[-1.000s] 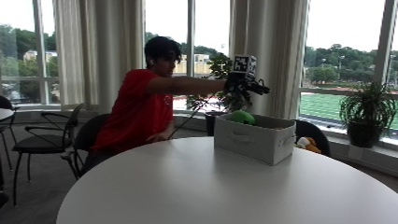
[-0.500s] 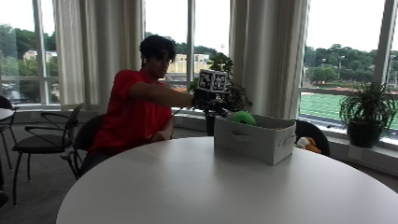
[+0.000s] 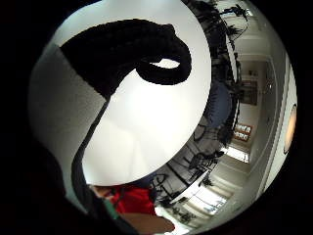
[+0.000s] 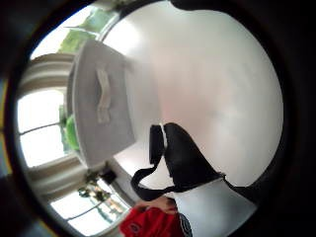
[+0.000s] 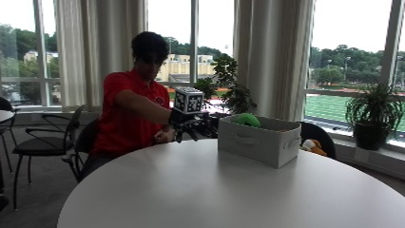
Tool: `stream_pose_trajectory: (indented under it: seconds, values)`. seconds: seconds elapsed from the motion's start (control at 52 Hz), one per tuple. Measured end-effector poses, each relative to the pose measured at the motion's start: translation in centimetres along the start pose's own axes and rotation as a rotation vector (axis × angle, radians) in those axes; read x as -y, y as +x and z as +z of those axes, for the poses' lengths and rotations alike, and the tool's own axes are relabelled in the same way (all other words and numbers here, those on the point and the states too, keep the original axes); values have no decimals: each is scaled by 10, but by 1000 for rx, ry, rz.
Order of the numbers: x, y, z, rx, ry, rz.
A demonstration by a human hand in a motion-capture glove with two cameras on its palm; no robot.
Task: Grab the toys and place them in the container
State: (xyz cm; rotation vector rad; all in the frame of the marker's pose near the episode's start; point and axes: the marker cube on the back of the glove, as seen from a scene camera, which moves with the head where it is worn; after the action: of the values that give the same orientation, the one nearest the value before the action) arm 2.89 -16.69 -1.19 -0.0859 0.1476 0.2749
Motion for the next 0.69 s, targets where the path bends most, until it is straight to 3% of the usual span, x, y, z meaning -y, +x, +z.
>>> stream_pose_trajectory:
  seconds: [0.692]
  values:
    - [-25,56,-13,126,0,-71]
